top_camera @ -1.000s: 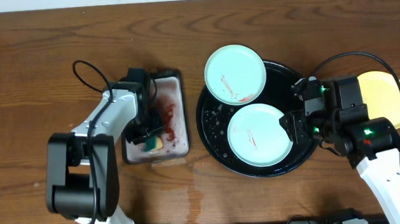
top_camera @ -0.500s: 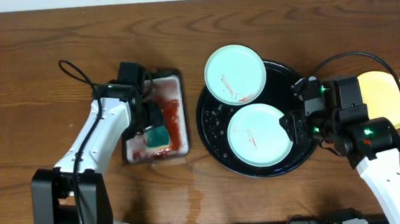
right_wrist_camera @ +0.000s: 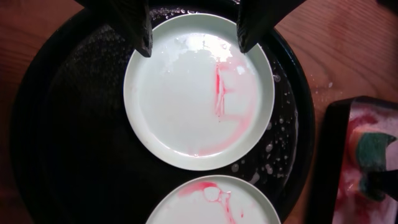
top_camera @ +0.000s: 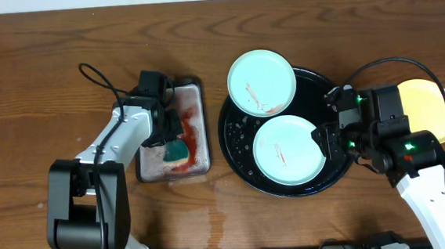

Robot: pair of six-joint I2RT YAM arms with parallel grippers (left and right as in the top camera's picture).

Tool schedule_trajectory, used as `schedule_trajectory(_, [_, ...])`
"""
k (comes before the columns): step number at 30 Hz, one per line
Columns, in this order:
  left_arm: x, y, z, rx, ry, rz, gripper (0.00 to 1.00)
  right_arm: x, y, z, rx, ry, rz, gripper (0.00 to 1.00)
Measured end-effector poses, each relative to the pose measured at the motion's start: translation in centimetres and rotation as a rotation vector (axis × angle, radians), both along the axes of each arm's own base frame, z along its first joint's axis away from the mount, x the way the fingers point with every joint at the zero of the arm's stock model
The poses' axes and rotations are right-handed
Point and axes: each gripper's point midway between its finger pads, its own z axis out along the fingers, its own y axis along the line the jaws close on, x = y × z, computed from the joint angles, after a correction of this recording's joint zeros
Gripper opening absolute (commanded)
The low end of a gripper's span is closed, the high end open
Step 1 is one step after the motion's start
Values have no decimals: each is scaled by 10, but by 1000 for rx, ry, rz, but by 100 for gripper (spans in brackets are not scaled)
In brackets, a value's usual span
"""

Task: Clean dirty plates on tray and stack at the side
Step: 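Lift the green sponge from the soapy tray with the left gripper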

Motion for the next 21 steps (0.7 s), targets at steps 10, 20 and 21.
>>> schedule_trajectory(10, [-14,0,28,0,33,-56,69,-3,-1,-2,-3,13,0,41])
schedule_trajectory(20, [-38,-11,22,-72,62,-56,64,-3,0,-2,-3,14,2,41])
schedule_trajectory(21, [-40,-11,16,-76,60,-51,59,-3,0,-2,-3,14,2,41])
